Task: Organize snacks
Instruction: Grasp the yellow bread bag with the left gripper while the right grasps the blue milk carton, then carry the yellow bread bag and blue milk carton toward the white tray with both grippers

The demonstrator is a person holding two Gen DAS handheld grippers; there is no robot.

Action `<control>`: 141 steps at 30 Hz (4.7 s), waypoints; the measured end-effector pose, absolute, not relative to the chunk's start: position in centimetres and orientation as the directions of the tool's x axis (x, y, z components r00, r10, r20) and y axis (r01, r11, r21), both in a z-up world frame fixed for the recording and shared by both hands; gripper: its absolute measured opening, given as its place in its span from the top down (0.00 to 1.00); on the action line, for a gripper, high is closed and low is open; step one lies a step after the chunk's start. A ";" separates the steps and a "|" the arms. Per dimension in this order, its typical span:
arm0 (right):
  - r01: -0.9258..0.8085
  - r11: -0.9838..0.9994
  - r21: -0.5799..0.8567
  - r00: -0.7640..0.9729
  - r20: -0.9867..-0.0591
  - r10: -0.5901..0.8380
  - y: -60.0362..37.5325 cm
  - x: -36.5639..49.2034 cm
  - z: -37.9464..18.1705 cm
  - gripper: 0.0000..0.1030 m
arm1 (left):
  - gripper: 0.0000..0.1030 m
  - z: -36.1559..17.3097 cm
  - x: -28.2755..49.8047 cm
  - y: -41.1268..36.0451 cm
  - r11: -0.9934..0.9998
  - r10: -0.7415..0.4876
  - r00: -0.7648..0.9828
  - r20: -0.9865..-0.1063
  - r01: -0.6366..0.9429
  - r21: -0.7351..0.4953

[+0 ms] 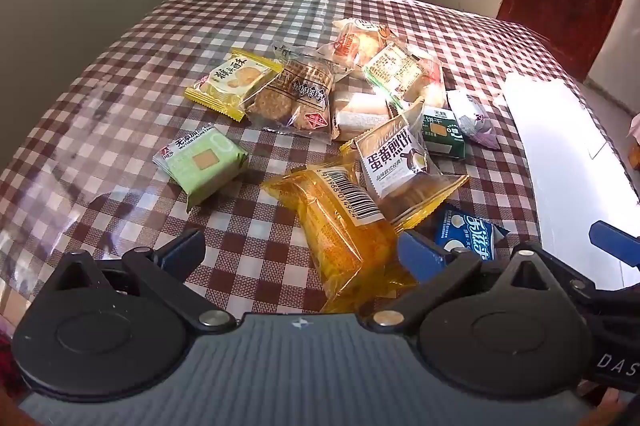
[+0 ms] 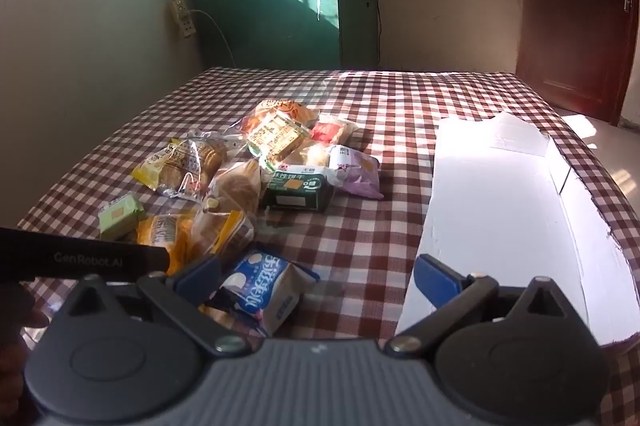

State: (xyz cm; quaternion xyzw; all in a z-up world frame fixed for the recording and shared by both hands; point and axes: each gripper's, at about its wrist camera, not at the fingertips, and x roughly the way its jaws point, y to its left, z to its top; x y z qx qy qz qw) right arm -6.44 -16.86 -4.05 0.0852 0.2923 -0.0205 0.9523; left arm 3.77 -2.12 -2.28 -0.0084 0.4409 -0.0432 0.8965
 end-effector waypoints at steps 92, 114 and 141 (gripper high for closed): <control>0.046 0.996 0.076 0.820 -0.572 0.005 -18.5 -5.0 -2.8 0.56 | 0.58 -1.8 2.1 -2.4 0.979 -0.181 0.709 -0.681 0.193 -0.059; 0.220 0.969 0.109 0.854 -0.501 -0.138 -24.6 -7.5 0.3 0.56 | 0.58 2.0 2.3 -9.7 0.932 -0.328 0.718 -0.614 0.352 -0.087; 0.368 0.918 0.147 0.838 -0.481 -0.258 -34.0 -4.5 0.6 0.56 | 0.58 3.6 6.1 -21.5 0.862 -0.443 0.659 -0.607 0.499 -0.089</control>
